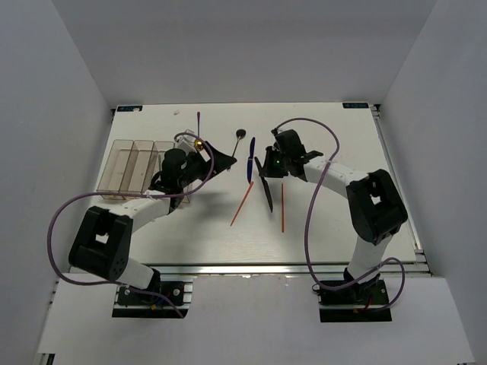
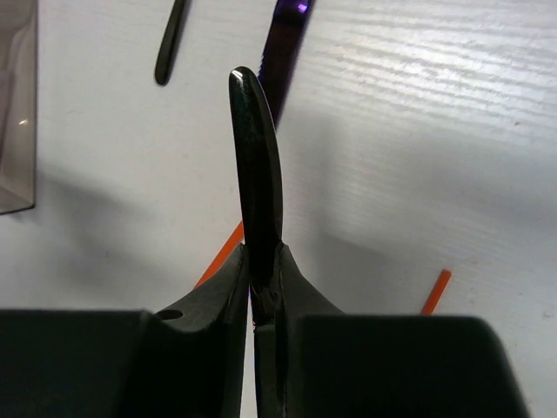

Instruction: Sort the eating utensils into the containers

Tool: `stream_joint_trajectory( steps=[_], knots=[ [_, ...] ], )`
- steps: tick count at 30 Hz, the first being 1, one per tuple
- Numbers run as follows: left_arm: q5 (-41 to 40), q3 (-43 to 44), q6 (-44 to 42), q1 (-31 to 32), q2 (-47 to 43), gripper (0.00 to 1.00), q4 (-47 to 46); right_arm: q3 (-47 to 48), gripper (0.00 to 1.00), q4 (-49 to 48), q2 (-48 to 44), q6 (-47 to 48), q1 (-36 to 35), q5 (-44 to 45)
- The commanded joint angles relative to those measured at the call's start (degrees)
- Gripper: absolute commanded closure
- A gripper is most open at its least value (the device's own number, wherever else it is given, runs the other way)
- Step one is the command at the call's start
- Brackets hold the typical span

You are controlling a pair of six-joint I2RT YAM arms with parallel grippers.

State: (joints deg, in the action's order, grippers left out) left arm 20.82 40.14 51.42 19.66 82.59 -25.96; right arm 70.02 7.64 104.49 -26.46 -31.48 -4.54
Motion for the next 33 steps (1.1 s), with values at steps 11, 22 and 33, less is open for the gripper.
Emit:
stream_joint_trajectory(
  steps=[11, 22, 33],
  knots=[
    [0.27, 2.57, 6.24, 2.75, 7.76, 0.04, -12.18, -1.91, 1.0, -2.99, -10.71, -1.4, -4.9, -7.42],
    [1.59, 1.52, 8.35, 3.19, 9.0, 0.16, -14.83, 0.47, 1.0, -2.45, -11.41, -2.37, -8.59, -5.4],
    [2.65, 0.99, 8.26, 3.37, 9.52, 0.27, -14.83, 3.19, 1.0, -2.63, -11.41, -2.46, -10.0, -3.99]
  ],
)
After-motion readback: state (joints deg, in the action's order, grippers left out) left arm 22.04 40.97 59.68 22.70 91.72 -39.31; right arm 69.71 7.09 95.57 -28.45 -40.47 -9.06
